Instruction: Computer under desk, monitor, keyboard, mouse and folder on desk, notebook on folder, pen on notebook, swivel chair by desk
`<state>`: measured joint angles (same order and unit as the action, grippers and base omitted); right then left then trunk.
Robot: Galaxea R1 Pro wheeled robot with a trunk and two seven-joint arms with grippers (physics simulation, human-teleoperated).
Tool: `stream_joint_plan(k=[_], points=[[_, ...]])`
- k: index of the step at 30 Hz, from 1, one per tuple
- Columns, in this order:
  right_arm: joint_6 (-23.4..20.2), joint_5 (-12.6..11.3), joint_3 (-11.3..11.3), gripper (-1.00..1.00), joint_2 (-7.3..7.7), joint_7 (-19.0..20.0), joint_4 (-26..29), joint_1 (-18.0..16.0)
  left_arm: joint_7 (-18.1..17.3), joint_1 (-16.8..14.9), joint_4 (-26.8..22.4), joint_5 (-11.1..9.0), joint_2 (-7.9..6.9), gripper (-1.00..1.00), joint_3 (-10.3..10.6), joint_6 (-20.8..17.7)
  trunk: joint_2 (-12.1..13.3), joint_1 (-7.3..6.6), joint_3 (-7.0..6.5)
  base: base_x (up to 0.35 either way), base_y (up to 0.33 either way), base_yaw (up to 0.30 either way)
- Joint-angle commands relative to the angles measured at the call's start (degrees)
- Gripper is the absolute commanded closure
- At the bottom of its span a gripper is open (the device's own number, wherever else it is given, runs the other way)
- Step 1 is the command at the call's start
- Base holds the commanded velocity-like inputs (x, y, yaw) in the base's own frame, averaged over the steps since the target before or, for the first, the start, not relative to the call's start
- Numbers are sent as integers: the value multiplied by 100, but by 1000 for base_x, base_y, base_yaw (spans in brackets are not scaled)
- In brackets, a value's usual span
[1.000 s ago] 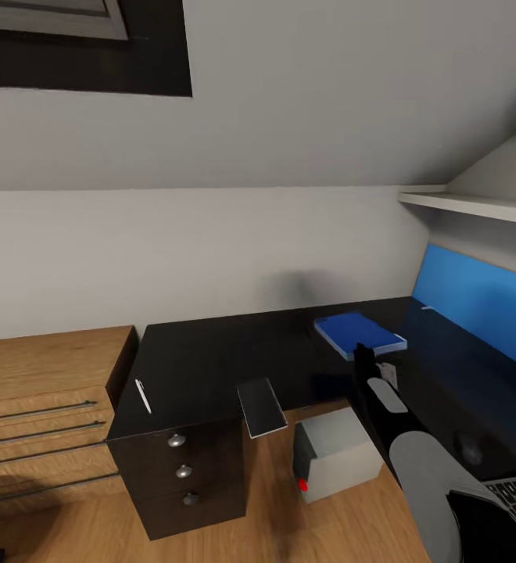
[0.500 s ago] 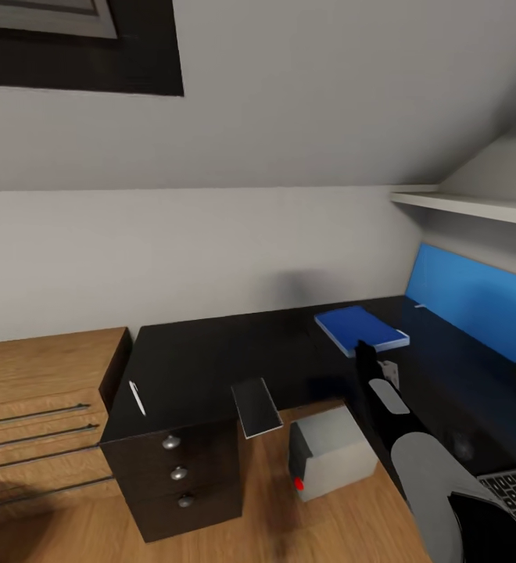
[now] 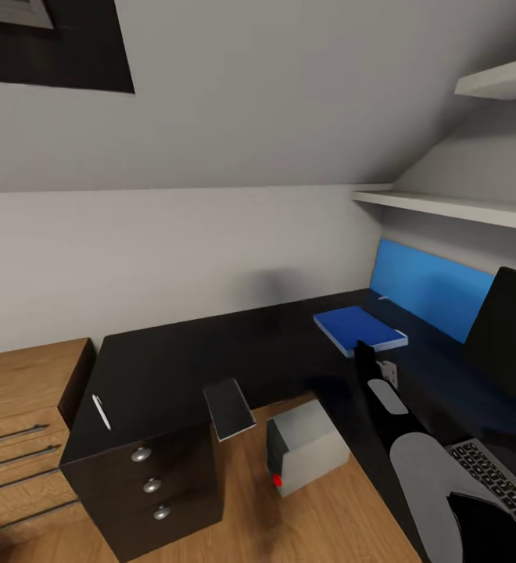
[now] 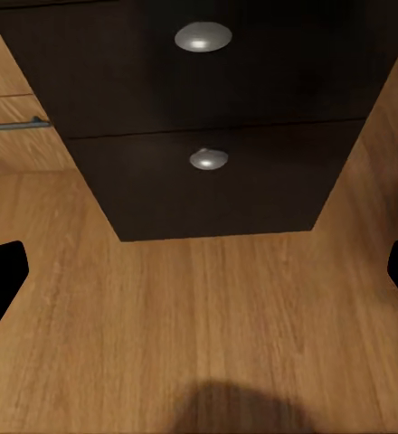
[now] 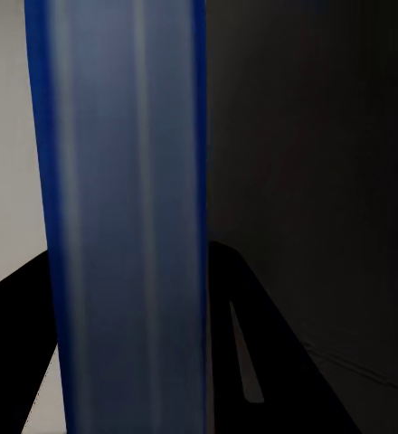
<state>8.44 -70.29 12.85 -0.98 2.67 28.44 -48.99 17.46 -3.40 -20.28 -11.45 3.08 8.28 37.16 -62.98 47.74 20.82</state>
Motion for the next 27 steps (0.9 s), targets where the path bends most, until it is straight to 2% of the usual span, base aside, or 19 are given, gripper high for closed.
stream_joint_plan(k=[1, 27], points=[[0, -67, 16, 100, -8, 26, -4, -6, 29, -3, 2, -50, -3, -100, 47, 20, -5, 0, 7, 0, 0, -152], [-28, -99, 7, 100, -92, 74, -5, -6, 29, -3, 24, -68, -17, -100, 38, -7, -1047, 571, 474, 0, 0, -11]])
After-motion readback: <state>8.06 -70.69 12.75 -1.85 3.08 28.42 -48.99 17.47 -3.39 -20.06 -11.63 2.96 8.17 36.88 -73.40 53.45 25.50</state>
